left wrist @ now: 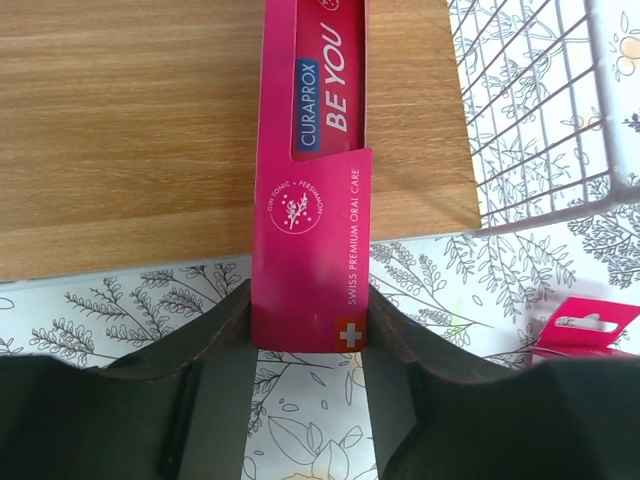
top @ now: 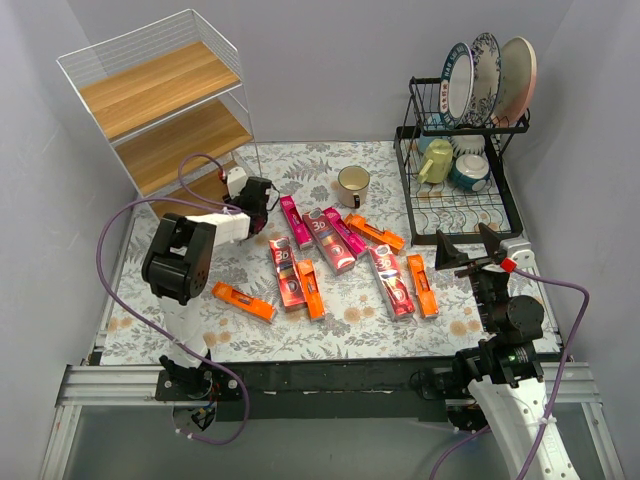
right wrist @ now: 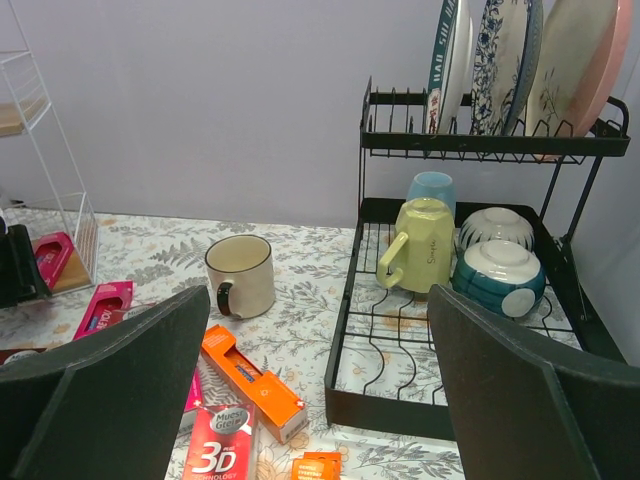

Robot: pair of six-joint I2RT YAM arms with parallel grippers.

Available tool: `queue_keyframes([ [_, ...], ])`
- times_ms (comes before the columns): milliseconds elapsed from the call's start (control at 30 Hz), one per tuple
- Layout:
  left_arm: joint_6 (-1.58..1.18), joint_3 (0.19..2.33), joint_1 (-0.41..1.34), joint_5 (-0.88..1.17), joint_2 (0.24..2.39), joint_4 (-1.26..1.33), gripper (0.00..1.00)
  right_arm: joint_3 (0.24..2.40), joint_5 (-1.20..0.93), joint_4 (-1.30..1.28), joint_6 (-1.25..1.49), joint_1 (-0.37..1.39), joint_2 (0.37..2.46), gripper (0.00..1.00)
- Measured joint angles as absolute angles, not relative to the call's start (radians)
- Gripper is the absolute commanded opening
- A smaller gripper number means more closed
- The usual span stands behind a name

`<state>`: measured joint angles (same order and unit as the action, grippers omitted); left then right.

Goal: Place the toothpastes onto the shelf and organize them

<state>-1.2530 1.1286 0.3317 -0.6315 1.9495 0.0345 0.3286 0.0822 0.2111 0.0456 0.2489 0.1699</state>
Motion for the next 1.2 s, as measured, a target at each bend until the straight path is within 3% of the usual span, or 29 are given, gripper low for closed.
queue_keyframes([
  [67, -1.245, 1.143, 0.332, -0.632, 1.955, 0.026, 0.33, 0.329, 0.082, 0.211, 0.046, 0.249, 0.170, 0.99],
  [467, -1.192, 1.288, 0.332, -0.636, 2.020, -0.001, 0.35, 0.329, 0.082, 0.210, 0.046, 0.249, 0.170, 0.99],
  [600, -1.183, 1.325, 0.332, -0.655, 2.057, -0.002, 0.39, 0.329, 0.082, 0.208, 0.045, 0.249, 0.170, 0.99],
  [833, -1.171, 1.357, 0.334, -0.653, 2.102, 0.000, 0.55, 0.329, 0.082, 0.205, 0.045, 0.249, 0.172, 0.98],
  [1100, -1.171, 1.356, 0.336, -0.627, 2.101, 0.009, 0.56, 0.329, 0.082, 0.204, 0.045, 0.250, 0.172, 0.99],
  [1200, -1.171, 1.346, 0.336, -0.618, 2.094, 0.009, 0.61, 0.329, 0.082, 0.204, 0.045, 0.251, 0.172, 0.99],
])
